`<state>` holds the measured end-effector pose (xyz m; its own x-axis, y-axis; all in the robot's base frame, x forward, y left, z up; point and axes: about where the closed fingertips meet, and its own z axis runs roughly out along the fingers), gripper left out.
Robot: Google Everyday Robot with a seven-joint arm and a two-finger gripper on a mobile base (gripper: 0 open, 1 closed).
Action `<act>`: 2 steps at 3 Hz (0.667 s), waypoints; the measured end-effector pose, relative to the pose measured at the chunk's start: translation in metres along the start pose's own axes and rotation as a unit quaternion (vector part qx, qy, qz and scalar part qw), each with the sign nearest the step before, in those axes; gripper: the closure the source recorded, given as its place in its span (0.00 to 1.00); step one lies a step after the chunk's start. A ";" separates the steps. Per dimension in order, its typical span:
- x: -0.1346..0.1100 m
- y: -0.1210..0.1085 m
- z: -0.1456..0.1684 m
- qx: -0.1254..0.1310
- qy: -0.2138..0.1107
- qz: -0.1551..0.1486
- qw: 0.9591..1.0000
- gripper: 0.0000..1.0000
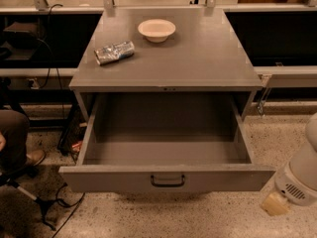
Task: Close top drawer
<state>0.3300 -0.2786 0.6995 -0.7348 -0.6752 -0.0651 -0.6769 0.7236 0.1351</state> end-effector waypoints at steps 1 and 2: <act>-0.026 0.000 0.036 -0.023 -0.037 -0.011 0.999 1.00; -0.053 0.004 0.055 -0.040 -0.072 -0.031 0.996 1.00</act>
Offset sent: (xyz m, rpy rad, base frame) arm 0.0548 0.0775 -0.0705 0.2616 -0.1080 0.0883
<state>0.3634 -0.2323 0.6488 -0.6945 -0.6861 -0.2166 -0.7195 0.6638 0.2041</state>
